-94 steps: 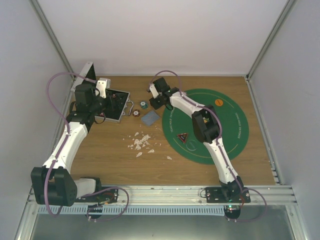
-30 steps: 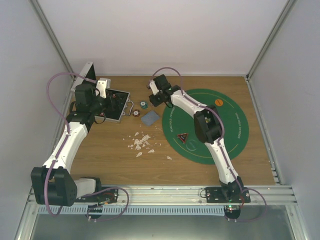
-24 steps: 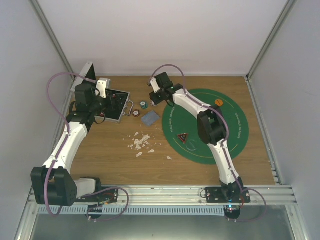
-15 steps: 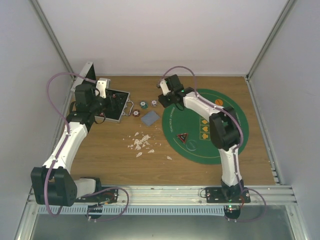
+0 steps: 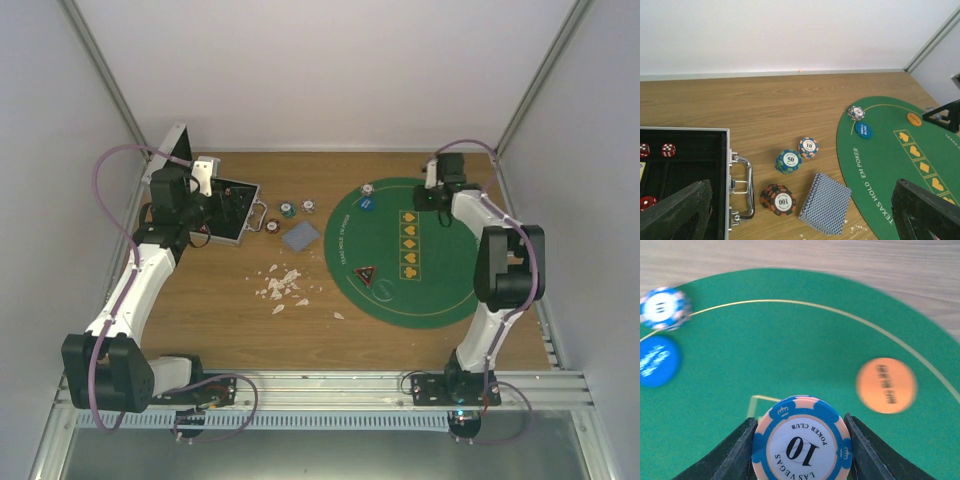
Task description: Distribute texas hold em gaming equipment
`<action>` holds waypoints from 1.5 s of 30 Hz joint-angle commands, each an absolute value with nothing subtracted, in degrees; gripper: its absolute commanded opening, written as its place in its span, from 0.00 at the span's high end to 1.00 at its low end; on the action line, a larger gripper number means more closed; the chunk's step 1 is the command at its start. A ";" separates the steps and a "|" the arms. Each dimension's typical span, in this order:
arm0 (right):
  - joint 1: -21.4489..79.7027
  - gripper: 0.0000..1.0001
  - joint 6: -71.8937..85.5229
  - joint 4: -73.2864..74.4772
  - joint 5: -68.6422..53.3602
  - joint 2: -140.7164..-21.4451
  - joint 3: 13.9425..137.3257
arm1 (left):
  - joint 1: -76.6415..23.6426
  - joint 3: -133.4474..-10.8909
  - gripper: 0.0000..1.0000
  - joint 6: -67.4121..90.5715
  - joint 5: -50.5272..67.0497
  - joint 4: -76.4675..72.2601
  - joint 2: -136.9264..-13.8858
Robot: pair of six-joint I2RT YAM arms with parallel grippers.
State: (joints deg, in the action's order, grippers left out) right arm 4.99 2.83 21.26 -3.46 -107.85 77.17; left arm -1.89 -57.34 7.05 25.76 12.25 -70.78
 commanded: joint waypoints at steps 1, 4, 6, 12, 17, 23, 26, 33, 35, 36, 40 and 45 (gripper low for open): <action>-0.86 0.62 4.44 18.40 -3.78 -107.14 77.51 | -2.29 -59.23 0.02 6.16 24.12 11.42 -69.89; -4.77 0.62 4.15 18.01 -4.03 -108.78 78.46 | -2.29 -59.32 0.02 6.08 23.95 11.47 -69.86; -7.09 0.62 3.98 17.32 -4.72 -109.70 78.57 | -2.29 -59.39 0.02 6.05 23.89 11.59 -69.86; -12.21 0.62 4.13 17.19 -6.91 -113.31 79.96 | -2.29 -59.39 0.02 6.02 23.72 11.68 -70.03; -13.00 0.62 3.80 17.49 -7.91 -116.30 81.72 | -2.28 -59.46 0.02 5.99 23.92 11.79 -70.02; -13.03 0.62 3.59 18.84 -7.97 -120.30 86.26 | -2.29 -59.54 0.02 6.01 23.74 11.86 -70.29; -13.07 0.62 3.54 19.81 -7.74 -122.50 88.99 | -2.29 -59.43 0.02 5.91 23.63 11.87 -70.31; -13.04 0.61 3.01 21.87 -9.20 -127.16 94.79 | -2.29 -59.59 0.02 5.81 23.41 12.13 -70.84; -13.06 0.61 2.99 21.95 -9.20 -127.56 95.00 | -2.29 -59.66 0.02 5.81 23.54 12.10 -70.95; -13.01 0.61 2.94 21.98 -9.21 -127.69 95.01 | -2.26 -59.67 0.02 5.81 23.50 12.13 -70.96; -13.04 0.60 2.90 22.23 -9.31 -128.31 95.05 | -2.27 -59.70 0.02 5.85 23.43 12.11 -70.99; -13.05 0.58 2.85 23.12 -8.90 -129.72 96.00 | -2.29 -59.67 0.02 5.85 23.26 12.23 -71.10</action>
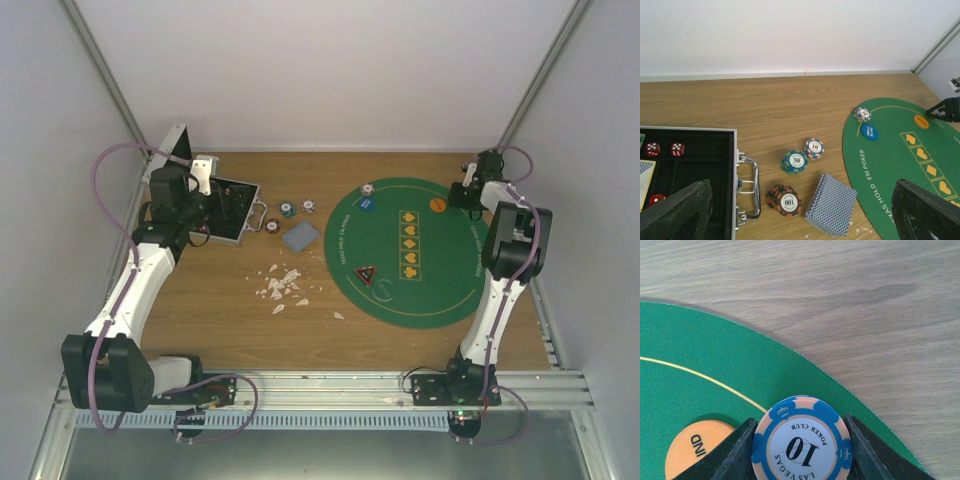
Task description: Distribute texas hold em gaming equipment
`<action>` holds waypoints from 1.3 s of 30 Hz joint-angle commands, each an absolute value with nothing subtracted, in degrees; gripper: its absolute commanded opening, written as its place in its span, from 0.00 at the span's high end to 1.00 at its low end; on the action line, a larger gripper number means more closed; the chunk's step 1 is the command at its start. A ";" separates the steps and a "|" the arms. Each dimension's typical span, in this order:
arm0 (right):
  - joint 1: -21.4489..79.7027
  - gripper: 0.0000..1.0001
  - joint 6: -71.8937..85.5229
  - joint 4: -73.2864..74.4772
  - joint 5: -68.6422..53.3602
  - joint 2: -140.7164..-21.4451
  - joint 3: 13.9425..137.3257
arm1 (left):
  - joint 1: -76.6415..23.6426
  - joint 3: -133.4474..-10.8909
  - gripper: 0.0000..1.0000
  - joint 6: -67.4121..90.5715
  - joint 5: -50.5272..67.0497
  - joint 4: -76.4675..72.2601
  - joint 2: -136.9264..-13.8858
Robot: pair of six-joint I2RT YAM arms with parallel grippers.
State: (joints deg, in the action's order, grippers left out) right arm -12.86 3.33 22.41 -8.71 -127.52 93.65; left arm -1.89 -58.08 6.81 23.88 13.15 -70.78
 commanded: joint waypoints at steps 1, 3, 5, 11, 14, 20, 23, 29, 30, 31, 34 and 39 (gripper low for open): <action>-13.00 0.58 2.76 23.37 -8.82 -130.01 96.18 | -2.29 -59.63 0.02 5.87 23.29 12.17 -71.18; -12.93 0.57 2.75 23.47 -8.55 -130.16 96.25 | -2.29 -59.67 0.02 5.75 23.29 12.20 -71.27; -12.99 0.51 2.72 23.41 -8.34 -130.17 96.16 | -2.29 -59.69 0.02 5.82 23.27 12.28 -71.33; -12.99 0.40 2.98 23.38 -8.18 -129.46 96.15 | -2.29 -59.67 0.02 5.72 23.18 12.31 -71.23; -12.96 0.38 3.25 23.23 -7.70 -127.80 95.76 | -2.29 -59.68 0.02 5.70 22.97 12.15 -71.35; -11.87 0.32 4.08 23.05 -9.15 -121.62 94.41 | -2.29 -59.35 0.02 5.76 22.83 11.82 -71.06; -9.58 0.29 4.26 22.45 -9.93 -117.35 92.61 | -2.29 -59.24 0.02 5.72 22.69 11.77 -71.17; -0.33 0.24 5.22 20.97 -9.15 -109.53 86.96 | -2.29 -59.17 0.02 5.72 22.73 11.58 -70.99; 3.32 0.24 5.20 21.12 -8.23 -109.03 86.64 | -2.29 -59.13 0.02 5.71 22.70 11.61 -70.86; 5.94 0.24 5.37 21.36 -7.16 -108.84 86.43 | -2.29 -59.10 0.02 5.78 22.56 11.53 -70.75; 13.42 0.23 6.19 21.59 -4.63 -109.17 86.60 | -2.27 -59.15 0.02 5.77 22.59 11.50 -70.51; 22.91 0.22 7.40 21.78 -2.76 -114.11 90.60 | -2.29 -58.88 0.02 5.90 22.75 11.09 -70.27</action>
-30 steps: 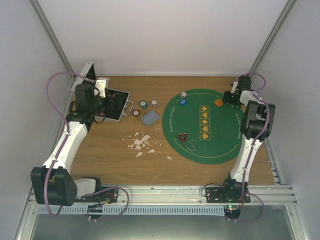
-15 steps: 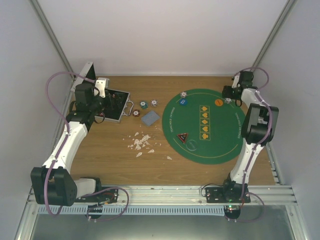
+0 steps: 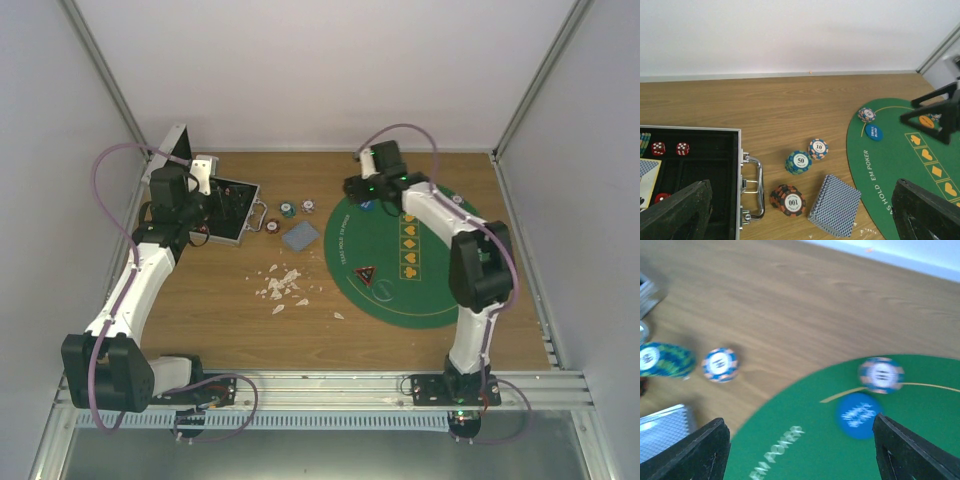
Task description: Distribute texas hold em gaming equipment
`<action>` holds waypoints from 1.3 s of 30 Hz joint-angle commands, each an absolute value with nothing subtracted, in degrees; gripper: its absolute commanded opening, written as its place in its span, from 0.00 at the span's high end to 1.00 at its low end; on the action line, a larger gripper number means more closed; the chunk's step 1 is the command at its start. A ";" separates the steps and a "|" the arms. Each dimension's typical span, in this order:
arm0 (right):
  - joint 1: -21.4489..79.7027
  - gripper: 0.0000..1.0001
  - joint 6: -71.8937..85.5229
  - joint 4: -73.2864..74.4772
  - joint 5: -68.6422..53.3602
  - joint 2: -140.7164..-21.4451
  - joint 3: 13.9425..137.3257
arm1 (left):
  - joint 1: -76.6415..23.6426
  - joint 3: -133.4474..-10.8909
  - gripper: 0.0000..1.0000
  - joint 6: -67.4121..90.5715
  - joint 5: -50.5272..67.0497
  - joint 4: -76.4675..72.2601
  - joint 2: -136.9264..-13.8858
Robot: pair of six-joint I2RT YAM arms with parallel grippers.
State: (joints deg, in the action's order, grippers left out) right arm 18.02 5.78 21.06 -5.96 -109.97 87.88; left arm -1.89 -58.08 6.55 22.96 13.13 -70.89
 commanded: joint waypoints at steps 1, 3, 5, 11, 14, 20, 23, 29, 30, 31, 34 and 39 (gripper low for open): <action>24.43 0.21 7.49 22.06 -2.32 -115.60 92.43 | -2.24 -58.96 0.02 5.92 22.96 11.22 -70.38; 26.81 0.21 7.46 22.63 -1.86 -118.72 95.12 | -2.28 -59.06 0.02 6.05 23.15 11.30 -70.33; 28.58 0.21 7.29 23.38 -1.27 -121.95 97.89 | -2.29 -58.93 0.02 5.99 23.25 11.14 -70.16; 31.52 0.21 6.75 25.75 -0.50 -129.78 105.11 | -2.29 -58.89 0.02 6.15 23.65 10.98 -70.00; 32.37 0.22 6.70 26.91 -0.39 -132.71 108.20 | -2.29 -58.97 0.02 6.37 23.98 10.96 -70.00; 33.21 0.23 6.67 29.33 -0.15 -137.18 113.97 | -2.28 -58.89 0.02 6.59 24.80 10.74 -70.03; 33.39 0.24 6.58 29.89 -0.63 -138.71 115.45 | -2.29 -58.91 0.02 6.72 24.99 10.76 -70.12; 33.98 0.27 5.50 31.24 -0.39 -141.39 118.07 | -2.29 -58.88 0.02 6.83 25.28 10.61 -70.12; 34.01 0.27 5.33 31.43 -0.29 -141.72 118.38 | -2.29 -58.89 0.02 6.90 25.29 10.66 -70.16; 34.01 0.28 5.20 31.61 -0.12 -142.10 118.65 | -2.29 -58.89 0.02 6.90 25.32 10.67 -70.28; 34.01 0.29 5.09 31.88 -0.09 -142.92 119.15 | -2.26 -58.88 0.02 7.01 25.35 10.66 -70.37; 34.01 0.32 5.37 32.11 -0.09 -144.22 119.78 | -2.29 -58.89 0.02 6.98 25.35 10.72 -70.40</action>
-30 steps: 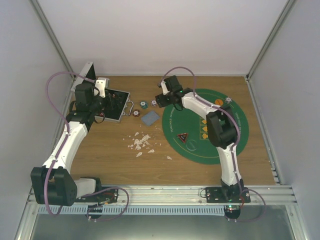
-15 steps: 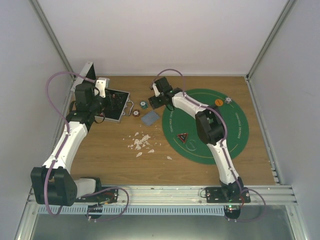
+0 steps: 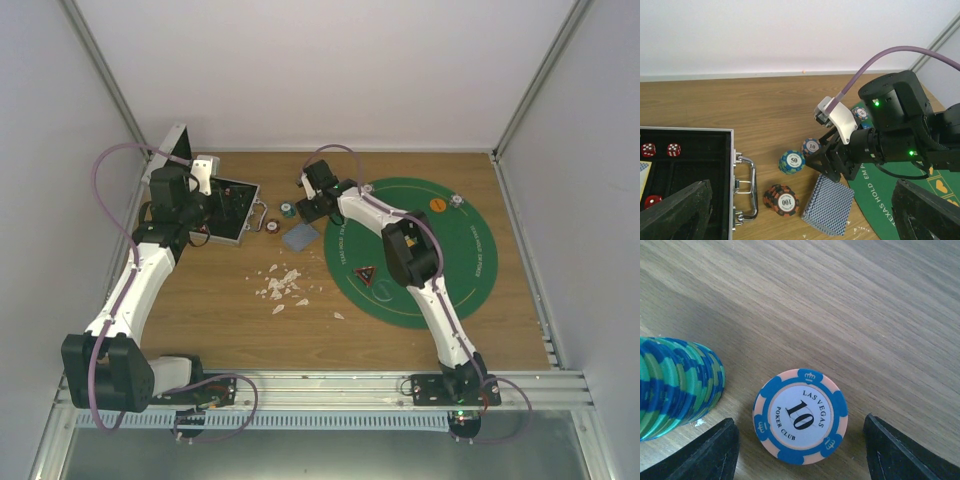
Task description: Distribute texas hold em gaming equipment
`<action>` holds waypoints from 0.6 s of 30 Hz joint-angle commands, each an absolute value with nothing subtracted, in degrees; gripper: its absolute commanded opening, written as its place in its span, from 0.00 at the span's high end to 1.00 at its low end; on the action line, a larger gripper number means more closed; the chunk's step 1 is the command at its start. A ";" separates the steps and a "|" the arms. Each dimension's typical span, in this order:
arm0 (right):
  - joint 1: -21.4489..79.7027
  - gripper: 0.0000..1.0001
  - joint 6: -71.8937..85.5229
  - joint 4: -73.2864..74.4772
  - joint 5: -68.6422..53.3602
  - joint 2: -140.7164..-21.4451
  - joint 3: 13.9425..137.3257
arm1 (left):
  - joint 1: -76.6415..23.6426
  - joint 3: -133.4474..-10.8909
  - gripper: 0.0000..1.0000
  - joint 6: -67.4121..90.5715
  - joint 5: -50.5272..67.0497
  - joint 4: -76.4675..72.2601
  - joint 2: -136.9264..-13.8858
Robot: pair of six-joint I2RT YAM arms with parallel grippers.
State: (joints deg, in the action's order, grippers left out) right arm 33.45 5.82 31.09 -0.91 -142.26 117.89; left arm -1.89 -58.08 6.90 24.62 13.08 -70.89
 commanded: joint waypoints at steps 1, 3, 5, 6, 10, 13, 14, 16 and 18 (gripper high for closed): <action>34.04 0.32 5.43 32.14 -0.21 -144.49 119.79 | -2.29 -58.89 0.02 6.95 25.35 10.73 -70.36; 34.01 0.33 5.48 32.23 -0.28 -145.03 119.79 | -2.29 -58.89 0.02 6.99 25.29 10.73 -70.31; 34.01 0.33 5.41 32.36 -0.10 -145.53 119.84 | -2.29 -58.89 0.02 6.94 25.31 10.71 -70.31; 33.97 0.34 5.39 32.42 -0.09 -145.75 119.78 | -2.26 -58.89 0.02 6.97 25.26 10.70 -70.31; 34.01 0.37 5.25 32.82 1.12 -146.53 119.75 | -2.28 -58.89 0.02 6.95 25.28 10.70 -70.39; 34.12 0.38 4.70 32.96 2.41 -146.86 119.49 | -2.29 -58.89 0.02 6.99 25.26 10.72 -70.38; 34.18 0.39 4.44 33.06 2.89 -146.86 119.33 | -2.29 -58.89 0.02 6.98 25.31 10.72 -70.42; 34.19 0.39 3.88 33.11 3.28 -146.87 118.66 | -2.24 -58.89 0.02 6.97 25.22 10.72 -70.48; 34.34 0.39 3.26 33.24 3.08 -147.01 118.38 | -2.28 -58.96 0.02 6.95 25.20 10.81 -70.56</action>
